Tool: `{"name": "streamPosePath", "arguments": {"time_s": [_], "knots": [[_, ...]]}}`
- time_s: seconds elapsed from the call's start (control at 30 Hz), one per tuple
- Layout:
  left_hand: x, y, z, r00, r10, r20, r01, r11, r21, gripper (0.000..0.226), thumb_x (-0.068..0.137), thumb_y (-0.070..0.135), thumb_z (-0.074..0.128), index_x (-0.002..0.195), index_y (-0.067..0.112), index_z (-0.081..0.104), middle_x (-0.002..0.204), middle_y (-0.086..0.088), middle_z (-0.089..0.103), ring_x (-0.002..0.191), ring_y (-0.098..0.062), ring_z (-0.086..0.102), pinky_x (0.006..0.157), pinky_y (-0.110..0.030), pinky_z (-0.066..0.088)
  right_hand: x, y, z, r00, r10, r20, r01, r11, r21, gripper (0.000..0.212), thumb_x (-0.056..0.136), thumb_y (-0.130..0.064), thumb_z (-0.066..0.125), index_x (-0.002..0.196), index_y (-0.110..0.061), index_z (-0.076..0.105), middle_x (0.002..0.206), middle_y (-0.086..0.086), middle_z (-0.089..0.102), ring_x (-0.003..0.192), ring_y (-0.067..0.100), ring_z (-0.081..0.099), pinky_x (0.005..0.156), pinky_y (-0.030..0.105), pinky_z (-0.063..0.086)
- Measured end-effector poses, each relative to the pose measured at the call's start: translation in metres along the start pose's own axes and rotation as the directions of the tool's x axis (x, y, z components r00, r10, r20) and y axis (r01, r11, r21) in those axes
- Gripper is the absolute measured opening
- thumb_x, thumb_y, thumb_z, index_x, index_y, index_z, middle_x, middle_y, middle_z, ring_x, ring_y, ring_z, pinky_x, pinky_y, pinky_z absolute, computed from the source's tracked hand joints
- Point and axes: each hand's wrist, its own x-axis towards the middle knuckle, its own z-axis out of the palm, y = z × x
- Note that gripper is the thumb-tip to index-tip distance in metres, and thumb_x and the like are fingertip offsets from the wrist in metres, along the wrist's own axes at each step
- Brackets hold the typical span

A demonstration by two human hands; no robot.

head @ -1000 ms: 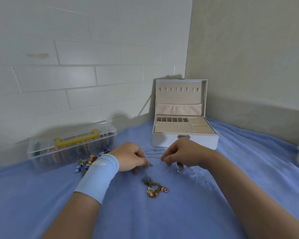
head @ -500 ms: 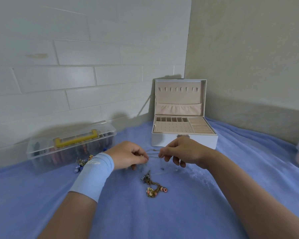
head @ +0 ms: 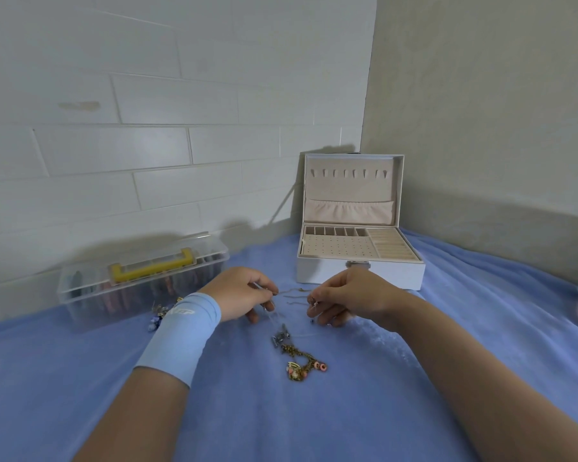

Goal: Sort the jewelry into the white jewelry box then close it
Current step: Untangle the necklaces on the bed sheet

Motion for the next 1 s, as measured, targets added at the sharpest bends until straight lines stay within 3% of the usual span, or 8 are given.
{"name": "streamPosePath", "arguments": {"time_s": [0.2, 0.33, 0.5, 0.67, 0.8, 0.87, 0.93, 1.0], "knots": [[0.004, -0.003, 0.0, 0.999, -0.042, -0.015, 0.042, 0.999, 0.002, 0.016, 0.098, 0.018, 0.054, 0.097, 0.016, 0.07, 0.072, 0.005, 0.068, 0.049, -0.012, 0.053, 0.042, -0.011, 0.037, -0.002, -0.001, -0.003, 0.999, -0.016, -0.031, 0.013, 0.993, -0.117, 0.014, 0.094, -0.016, 0.069, 0.095, -0.006, 0.078, 0.087, 0.004, 0.079, 0.067, 0.014, 0.07, 0.064, 0.026, 0.057], [0.007, -0.005, -0.001, 0.994, -0.103, -0.04, 0.105, 0.993, 0.044, 0.018, 0.096, 0.013, 0.051, 0.091, 0.014, 0.068, 0.068, -0.003, 0.06, 0.047, -0.016, 0.046, 0.051, -0.021, 0.041, -0.002, 0.0, -0.005, 0.996, -0.038, -0.086, 0.019, 0.978, -0.21, 0.006, 0.085, -0.007, 0.076, 0.089, -0.01, 0.079, 0.081, 0.003, 0.078, 0.064, 0.014, 0.07, 0.056, 0.023, 0.054], [0.01, -0.008, 0.0, 0.984, -0.173, -0.032, 0.175, 0.95, 0.259, 0.017, 0.094, 0.013, 0.046, 0.09, 0.012, 0.063, 0.072, -0.005, 0.055, 0.058, -0.024, 0.046, 0.063, -0.03, 0.04, -0.004, -0.001, -0.009, 0.99, -0.066, -0.126, 0.037, 0.974, -0.223, 0.012, 0.083, -0.003, 0.078, 0.091, -0.012, 0.077, 0.083, 0.004, 0.078, 0.061, 0.016, 0.07, 0.049, 0.024, 0.05], [0.014, -0.011, 0.003, 0.977, -0.204, -0.062, 0.212, 0.89, 0.404, 0.014, 0.091, 0.014, 0.044, 0.081, 0.017, 0.054, 0.066, -0.003, 0.046, 0.059, -0.022, 0.04, 0.062, -0.029, 0.035, -0.005, -0.003, -0.011, 0.992, -0.064, -0.105, 0.032, 0.959, -0.283, 0.011, 0.09, -0.011, 0.071, 0.098, -0.016, 0.078, 0.085, -0.005, 0.079, 0.063, 0.016, 0.07, 0.051, 0.024, 0.05], [0.01, -0.01, 0.003, 0.984, -0.166, -0.069, 0.176, 0.811, 0.558, 0.023, 0.092, 0.023, 0.044, 0.08, 0.022, 0.064, 0.092, 0.001, 0.066, 0.083, -0.023, 0.063, 0.079, -0.031, 0.053, -0.005, -0.003, -0.011, 0.995, -0.075, -0.066, 0.058, 0.971, -0.23, 0.017, 0.092, -0.009, 0.07, 0.106, -0.015, 0.077, 0.089, -0.004, 0.079, 0.071, 0.01, 0.071, 0.058, 0.023, 0.054], [0.006, -0.006, 0.003, 0.99, -0.116, -0.081, 0.141, 0.785, 0.603, 0.025, 0.092, 0.029, 0.048, 0.094, 0.033, 0.072, 0.118, 0.003, 0.06, 0.101, -0.024, 0.062, 0.091, -0.036, 0.053, -0.003, -0.002, -0.012, 0.994, -0.097, -0.053, 0.085, 0.976, -0.2, 0.02, 0.09, -0.009, 0.073, 0.109, -0.014, 0.077, 0.09, -0.004, 0.079, 0.077, 0.006, 0.07, 0.071, 0.025, 0.057], [0.003, 0.0, 0.008, 0.995, 0.007, -0.103, 0.052, 0.829, 0.556, 0.027, 0.095, 0.029, 0.052, 0.112, 0.041, 0.07, 0.132, 0.003, 0.045, 0.119, -0.023, 0.053, 0.104, -0.036, 0.044, -0.002, -0.001, -0.01, 0.993, -0.11, -0.044, 0.102, 0.983, -0.15, 0.021, 0.089, -0.008, 0.074, 0.11, -0.012, 0.076, 0.09, 0.0, 0.08, 0.081, 0.008, 0.071, 0.081, 0.029, 0.057], [0.004, 0.008, 0.019, 0.981, 0.155, -0.114, -0.107, 0.932, 0.346, 0.028, 0.097, 0.026, 0.054, 0.119, 0.036, 0.067, 0.132, 0.007, 0.052, 0.119, -0.016, 0.053, 0.104, -0.032, 0.041, -0.002, 0.0, -0.008, 0.993, -0.115, -0.032, 0.112, 0.989, -0.094, 0.02, 0.09, -0.007, 0.073, 0.11, -0.009, 0.075, 0.091, 0.005, 0.079, 0.083, 0.01, 0.073, 0.085, 0.03, 0.057]]}}
